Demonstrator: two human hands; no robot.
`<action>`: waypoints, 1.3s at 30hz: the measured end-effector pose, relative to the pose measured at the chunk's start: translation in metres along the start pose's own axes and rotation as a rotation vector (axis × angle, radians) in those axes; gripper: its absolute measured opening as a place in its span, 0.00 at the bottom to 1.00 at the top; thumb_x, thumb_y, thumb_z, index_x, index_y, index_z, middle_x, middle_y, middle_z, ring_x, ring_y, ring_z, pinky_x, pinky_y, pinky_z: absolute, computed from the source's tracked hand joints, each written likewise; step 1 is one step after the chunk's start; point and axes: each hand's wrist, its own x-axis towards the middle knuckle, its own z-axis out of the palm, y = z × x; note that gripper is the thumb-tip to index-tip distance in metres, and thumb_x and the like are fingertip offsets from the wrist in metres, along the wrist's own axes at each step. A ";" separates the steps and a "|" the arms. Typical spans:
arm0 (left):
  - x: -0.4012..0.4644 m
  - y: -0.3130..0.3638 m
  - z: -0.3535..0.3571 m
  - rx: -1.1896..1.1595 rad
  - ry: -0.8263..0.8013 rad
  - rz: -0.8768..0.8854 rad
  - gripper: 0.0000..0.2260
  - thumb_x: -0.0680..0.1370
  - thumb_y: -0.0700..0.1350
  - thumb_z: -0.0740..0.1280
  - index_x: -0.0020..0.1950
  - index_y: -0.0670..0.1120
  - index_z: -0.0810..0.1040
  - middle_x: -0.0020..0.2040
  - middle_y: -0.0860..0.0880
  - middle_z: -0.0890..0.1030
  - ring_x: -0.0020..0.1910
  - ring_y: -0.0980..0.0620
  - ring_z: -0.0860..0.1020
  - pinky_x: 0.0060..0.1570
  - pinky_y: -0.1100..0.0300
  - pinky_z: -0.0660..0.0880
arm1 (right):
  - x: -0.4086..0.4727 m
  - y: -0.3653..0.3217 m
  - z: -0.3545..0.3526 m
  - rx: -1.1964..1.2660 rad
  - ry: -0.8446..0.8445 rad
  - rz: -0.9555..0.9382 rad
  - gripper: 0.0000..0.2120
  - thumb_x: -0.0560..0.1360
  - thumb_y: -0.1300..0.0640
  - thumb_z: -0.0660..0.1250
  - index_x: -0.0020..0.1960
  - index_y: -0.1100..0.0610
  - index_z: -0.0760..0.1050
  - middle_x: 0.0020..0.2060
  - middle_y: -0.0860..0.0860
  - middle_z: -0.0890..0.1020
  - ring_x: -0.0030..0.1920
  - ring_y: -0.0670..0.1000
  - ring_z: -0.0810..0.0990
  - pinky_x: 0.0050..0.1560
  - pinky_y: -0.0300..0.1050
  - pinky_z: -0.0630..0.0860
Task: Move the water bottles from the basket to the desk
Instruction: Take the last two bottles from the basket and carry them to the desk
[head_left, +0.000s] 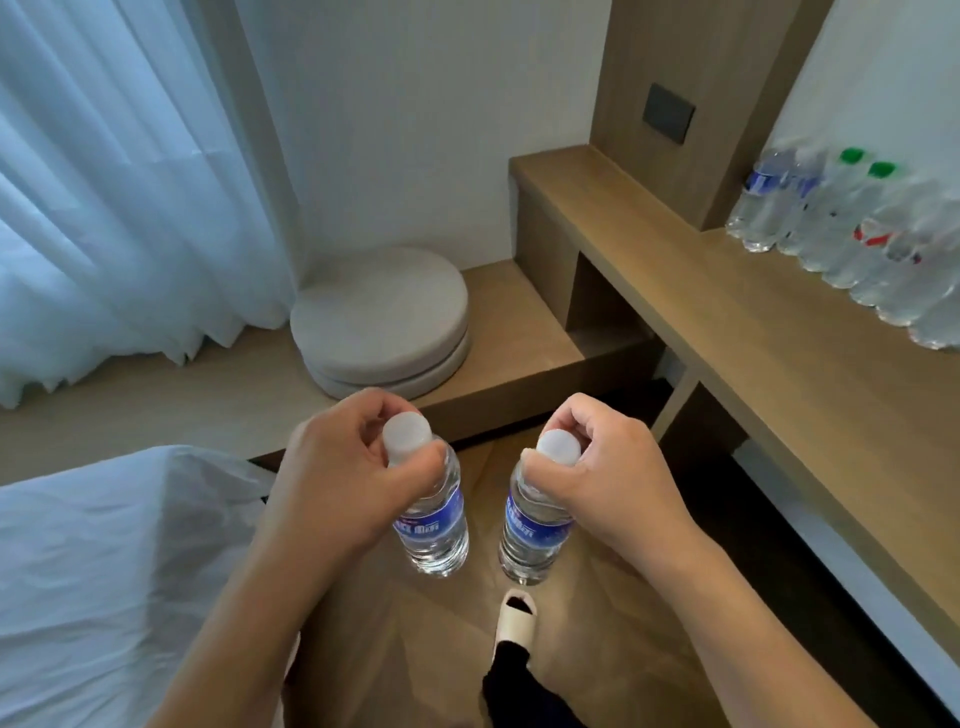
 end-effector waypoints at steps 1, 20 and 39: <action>0.022 -0.002 0.007 -0.005 -0.007 -0.002 0.11 0.65 0.56 0.72 0.44 0.56 0.78 0.37 0.60 0.81 0.39 0.60 0.81 0.34 0.64 0.75 | 0.023 0.005 0.000 -0.005 -0.008 0.014 0.12 0.69 0.42 0.71 0.44 0.47 0.72 0.37 0.42 0.78 0.40 0.45 0.80 0.38 0.37 0.81; 0.405 0.080 0.135 -0.132 -0.233 0.203 0.07 0.69 0.46 0.75 0.43 0.54 0.79 0.32 0.57 0.79 0.33 0.66 0.77 0.28 0.75 0.69 | 0.337 0.079 -0.104 0.193 0.342 0.366 0.10 0.66 0.52 0.75 0.40 0.51 0.74 0.36 0.48 0.80 0.37 0.48 0.80 0.33 0.44 0.77; 0.618 0.219 0.317 -0.298 -0.777 0.467 0.08 0.67 0.46 0.77 0.40 0.51 0.79 0.33 0.53 0.81 0.30 0.58 0.77 0.34 0.59 0.75 | 0.467 0.177 -0.227 0.074 0.607 0.691 0.10 0.64 0.51 0.74 0.39 0.51 0.75 0.35 0.48 0.80 0.36 0.48 0.79 0.33 0.43 0.74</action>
